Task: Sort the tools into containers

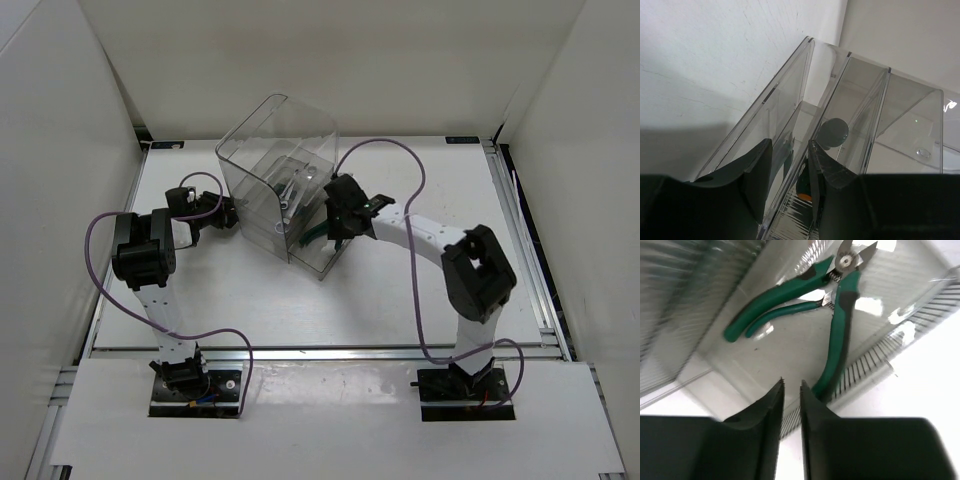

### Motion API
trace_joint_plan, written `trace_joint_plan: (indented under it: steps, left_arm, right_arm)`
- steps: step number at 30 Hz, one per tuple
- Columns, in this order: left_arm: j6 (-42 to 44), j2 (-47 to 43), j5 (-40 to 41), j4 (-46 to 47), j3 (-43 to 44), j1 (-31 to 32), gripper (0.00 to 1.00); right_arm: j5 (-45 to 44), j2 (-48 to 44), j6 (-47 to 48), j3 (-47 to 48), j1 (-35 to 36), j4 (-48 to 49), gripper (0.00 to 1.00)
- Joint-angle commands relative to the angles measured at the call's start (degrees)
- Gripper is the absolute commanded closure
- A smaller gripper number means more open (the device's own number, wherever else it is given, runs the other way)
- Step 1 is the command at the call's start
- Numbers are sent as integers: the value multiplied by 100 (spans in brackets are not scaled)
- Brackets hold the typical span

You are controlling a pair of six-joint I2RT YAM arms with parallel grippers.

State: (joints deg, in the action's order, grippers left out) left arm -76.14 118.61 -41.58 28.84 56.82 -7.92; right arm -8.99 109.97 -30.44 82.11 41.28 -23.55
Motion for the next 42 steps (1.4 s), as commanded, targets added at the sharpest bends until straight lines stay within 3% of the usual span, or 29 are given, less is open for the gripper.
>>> trace_joint_plan:
  steps: [1, 4, 10, 19, 22, 27, 31, 32, 34, 36, 42]
  left_arm:
    - [-15, -365, -131, 122, -39, 19, 53]
    - [-15, -347, -131, 122, -57, -16, 54]
    - [-15, -347, -148, 122, -57, 1, 53]
    - [-59, -347, -148, 157, -57, 19, 53]
    - [-59, -347, -131, 174, -57, 19, 53]
    - [-85, -365, -148, 201, -48, 19, 53]
    - [-111, -347, -131, 227, -48, 19, 53]
    - [-103, -364, -131, 227, -57, 19, 53]
    - [-103, -347, -131, 219, -65, 19, 53]
    - [-129, -330, -131, 245, -57, 19, 53]
    - [-208, -329, -131, 315, -57, 19, 53]
  right_arm:
    - [-714, -1046, 160, -213, 21, 966, 72]
    - [-1182, -1013, 301, 50, -50, 564, 64]
    - [-771, -433, 512, 368, -260, -88, 58]
    - [-367, 305, 407, 632, -225, -599, 58]
    - [-182, 358, 407, 631, -190, -563, 61]
    - [72, 464, 197, 807, -190, -528, 86]
    - [196, 376, -120, 895, -190, -283, 88]
    - [231, 350, -173, 912, -225, -229, 83]
    - [372, 358, -330, 1000, -225, -176, 52]
    - [267, 341, -437, 1105, -225, -351, 41]
    - [-383, -728, -700, 169, -401, 524, 39]
